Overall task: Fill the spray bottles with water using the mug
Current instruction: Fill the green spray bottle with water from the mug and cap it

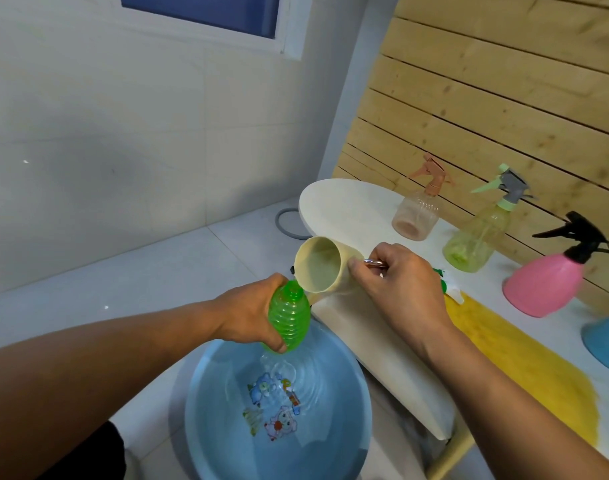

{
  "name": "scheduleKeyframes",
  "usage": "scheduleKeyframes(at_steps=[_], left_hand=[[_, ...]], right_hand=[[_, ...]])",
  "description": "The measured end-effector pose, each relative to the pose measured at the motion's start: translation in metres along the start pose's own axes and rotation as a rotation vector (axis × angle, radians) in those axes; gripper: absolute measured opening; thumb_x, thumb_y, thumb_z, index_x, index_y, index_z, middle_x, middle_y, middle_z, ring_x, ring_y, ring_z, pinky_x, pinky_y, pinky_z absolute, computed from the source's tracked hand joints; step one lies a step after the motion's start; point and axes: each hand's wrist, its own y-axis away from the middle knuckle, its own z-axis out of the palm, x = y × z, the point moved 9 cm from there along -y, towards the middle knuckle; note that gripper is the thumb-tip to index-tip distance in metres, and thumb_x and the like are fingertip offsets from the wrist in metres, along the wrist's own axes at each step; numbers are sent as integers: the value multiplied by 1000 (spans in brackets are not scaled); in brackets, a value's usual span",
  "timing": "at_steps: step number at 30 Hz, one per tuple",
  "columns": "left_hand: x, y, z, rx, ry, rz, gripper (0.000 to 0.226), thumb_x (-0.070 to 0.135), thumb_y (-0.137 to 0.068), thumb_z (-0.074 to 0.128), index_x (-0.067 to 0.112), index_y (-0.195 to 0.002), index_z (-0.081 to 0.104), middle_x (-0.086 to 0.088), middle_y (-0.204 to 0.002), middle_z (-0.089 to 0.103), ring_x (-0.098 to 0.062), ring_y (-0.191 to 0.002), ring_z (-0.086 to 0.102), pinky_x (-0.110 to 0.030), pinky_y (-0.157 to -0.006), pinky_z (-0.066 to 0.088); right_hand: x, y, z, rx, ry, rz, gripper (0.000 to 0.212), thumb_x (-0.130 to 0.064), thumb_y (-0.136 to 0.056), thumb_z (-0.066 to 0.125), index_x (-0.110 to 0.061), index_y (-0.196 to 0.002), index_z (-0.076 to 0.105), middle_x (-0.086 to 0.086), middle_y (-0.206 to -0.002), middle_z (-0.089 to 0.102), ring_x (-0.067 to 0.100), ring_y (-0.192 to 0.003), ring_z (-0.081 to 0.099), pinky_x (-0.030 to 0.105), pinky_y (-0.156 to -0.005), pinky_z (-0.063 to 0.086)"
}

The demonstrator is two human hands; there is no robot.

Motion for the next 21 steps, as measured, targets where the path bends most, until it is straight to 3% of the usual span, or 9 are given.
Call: scheduleKeyframes(at_steps=[21], left_hand=[[1,-1,-2,11,-42,9,97,46,-56,96,38,-135,40,13,-118,63,-12,-107,63,-44,-94,57]], right_hand=[[-7,3,-3,16,45,-26,36,-44,-88,60,-21,-64,44,-2,-74,52,23,-70,51,33,-58,30]])
